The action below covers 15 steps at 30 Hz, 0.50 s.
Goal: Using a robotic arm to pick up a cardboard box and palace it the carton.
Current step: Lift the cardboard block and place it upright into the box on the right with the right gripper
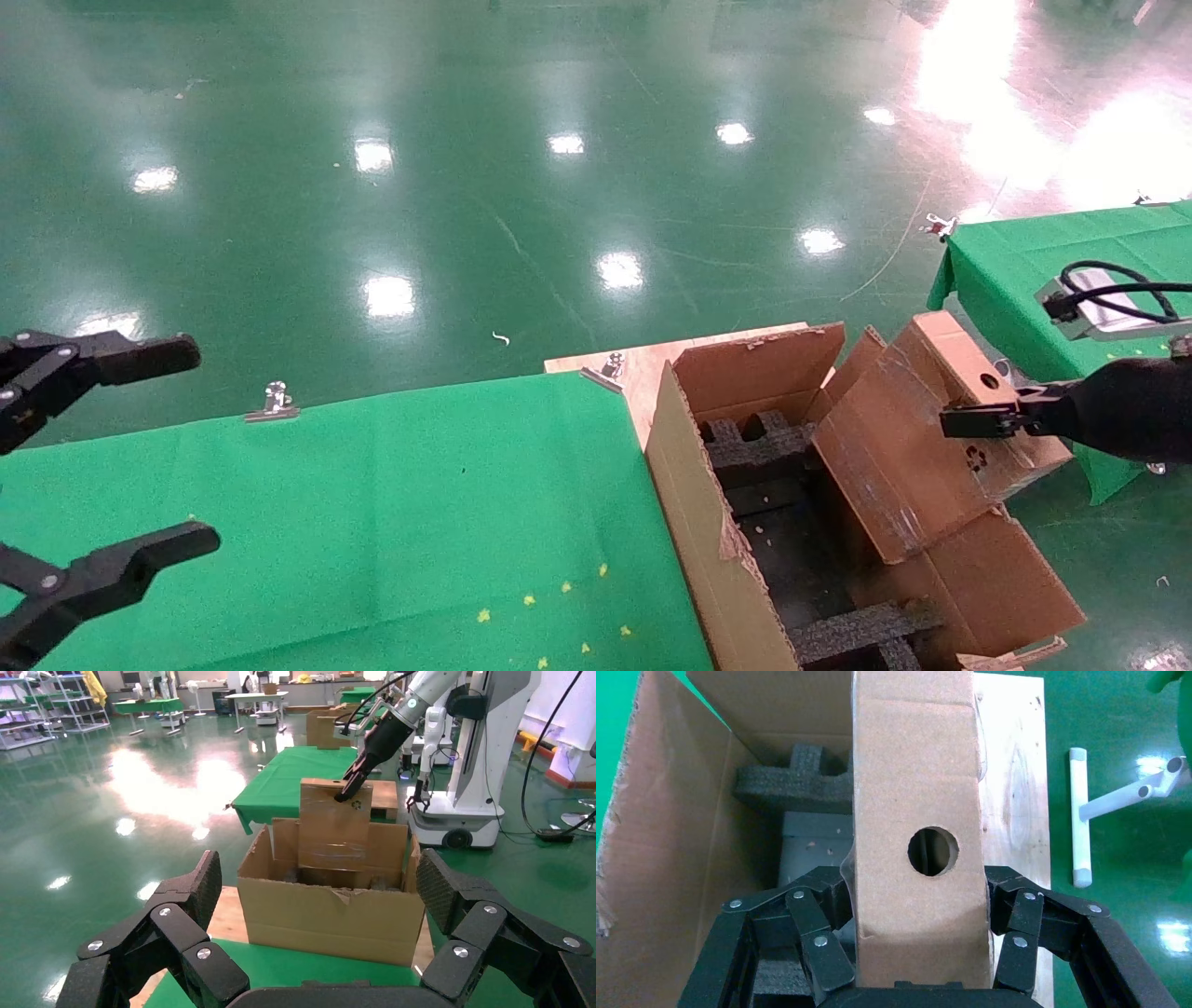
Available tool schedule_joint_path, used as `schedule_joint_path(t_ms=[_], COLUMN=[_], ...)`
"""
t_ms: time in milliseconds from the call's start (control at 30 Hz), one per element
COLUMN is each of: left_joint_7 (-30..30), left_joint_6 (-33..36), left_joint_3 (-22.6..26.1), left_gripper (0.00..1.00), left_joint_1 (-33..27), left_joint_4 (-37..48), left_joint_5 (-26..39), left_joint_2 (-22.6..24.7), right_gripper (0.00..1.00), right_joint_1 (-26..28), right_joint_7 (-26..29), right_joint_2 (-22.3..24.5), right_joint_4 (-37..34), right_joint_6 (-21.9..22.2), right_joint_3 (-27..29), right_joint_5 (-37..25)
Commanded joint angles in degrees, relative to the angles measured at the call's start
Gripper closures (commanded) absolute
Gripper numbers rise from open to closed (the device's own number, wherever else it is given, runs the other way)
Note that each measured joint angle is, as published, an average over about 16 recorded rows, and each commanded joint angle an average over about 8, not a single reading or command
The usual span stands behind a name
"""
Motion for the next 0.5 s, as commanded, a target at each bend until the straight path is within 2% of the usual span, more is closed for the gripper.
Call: schedule_joint_path(t_ms=[33, 200, 500], left_joint_7=[0.0, 0.0, 0.0], left_joint_6=[0.0, 0.0, 0.0], left_joint_3=[0.0, 0.0, 0.0], left_gripper=[0.0, 0.0, 0.0], left_joint_1=[0.0, 0.0, 0.0], left_joint_4=[0.0, 0.0, 0.0], left_joint_5=[0.0, 0.0, 0.0], left_joint_2=[0.0, 0.0, 0.0], right_gripper=[1.0, 1.0, 1.0], right_joint_1=[0.07, -0.58, -3.29], right_joint_7=[-0.35, 1.0, 7.06], right_joint_2=[-0.06, -0.79, -1.9], right_joint_4=[-0.22, -0.78, 0.05], right_joint_6=[-0.13, 0.91, 5.44], right_joint_3=[0.04, -0.51, -2.74], right_joint_5=[0.07, -1.21, -6.86])
